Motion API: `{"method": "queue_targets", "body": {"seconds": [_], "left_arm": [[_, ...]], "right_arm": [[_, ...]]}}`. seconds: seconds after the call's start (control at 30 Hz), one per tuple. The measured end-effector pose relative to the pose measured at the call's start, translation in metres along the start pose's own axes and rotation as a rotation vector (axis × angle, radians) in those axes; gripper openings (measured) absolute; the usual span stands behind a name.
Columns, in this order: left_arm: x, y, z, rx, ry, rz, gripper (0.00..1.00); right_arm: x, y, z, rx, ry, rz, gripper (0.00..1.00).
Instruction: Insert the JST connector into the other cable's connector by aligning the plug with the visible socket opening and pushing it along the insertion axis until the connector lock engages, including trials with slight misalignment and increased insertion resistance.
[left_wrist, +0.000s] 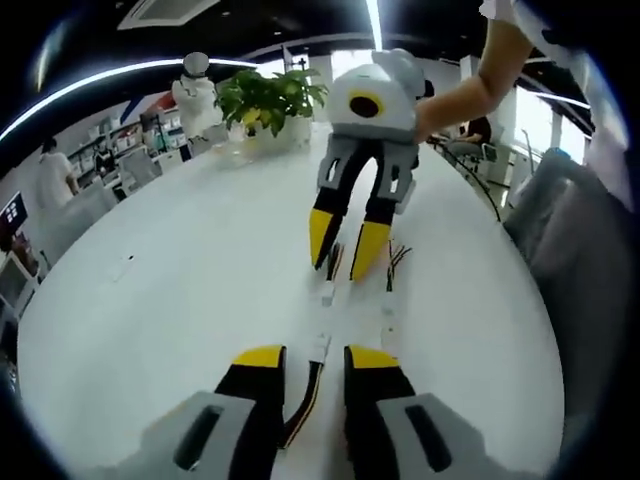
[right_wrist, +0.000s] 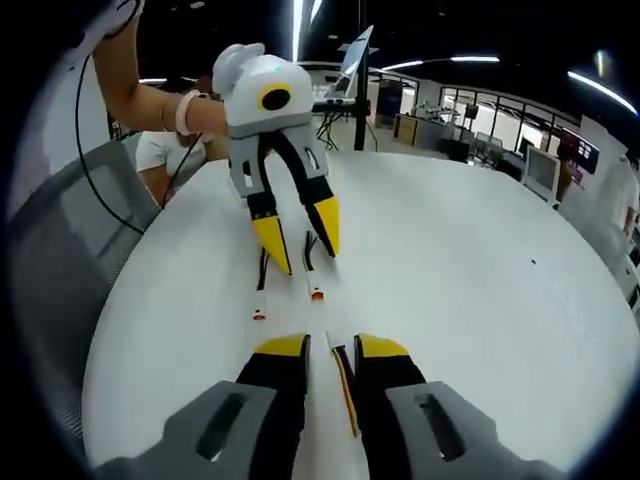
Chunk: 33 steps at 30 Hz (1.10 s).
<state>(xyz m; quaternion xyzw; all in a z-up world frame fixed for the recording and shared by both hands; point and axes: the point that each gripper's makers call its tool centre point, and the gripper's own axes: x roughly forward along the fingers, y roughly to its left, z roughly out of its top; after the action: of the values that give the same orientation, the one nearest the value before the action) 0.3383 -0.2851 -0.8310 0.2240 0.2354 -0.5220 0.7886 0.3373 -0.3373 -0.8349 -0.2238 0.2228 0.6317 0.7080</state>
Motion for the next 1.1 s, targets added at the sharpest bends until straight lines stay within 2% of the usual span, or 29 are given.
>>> {"method": "queue_targets", "body": {"seconds": [0.2,0.33,0.37,0.5,1.0,1.1], "left_arm": [[0.004,-0.002,0.008,0.016,-0.086,-0.033,0.12],[0.006,-0.002,0.005,0.023,-0.094,-0.037,0.12],[0.006,-0.002,0.005,0.039,-0.102,-0.033,0.11],[0.007,-0.004,0.009,0.018,-0.145,-0.051,0.07],[0.014,-0.009,0.002,0.038,-0.149,-0.089,0.07],[0.016,-0.009,0.000,0.019,-0.150,-0.096,0.07]], "right_arm": [[0.003,0.001,0.001,-0.053,-0.045,0.030,0.08],[0.005,0.004,0.002,-0.063,-0.061,0.048,0.09],[0.005,0.004,0.001,-0.063,-0.064,0.053,0.08],[0.007,0.003,0.001,-0.053,-0.073,0.059,0.08],[0.013,0.004,-0.005,-0.057,-0.067,0.080,0.08],[0.014,0.004,-0.007,-0.057,-0.062,0.082,0.07]]}}
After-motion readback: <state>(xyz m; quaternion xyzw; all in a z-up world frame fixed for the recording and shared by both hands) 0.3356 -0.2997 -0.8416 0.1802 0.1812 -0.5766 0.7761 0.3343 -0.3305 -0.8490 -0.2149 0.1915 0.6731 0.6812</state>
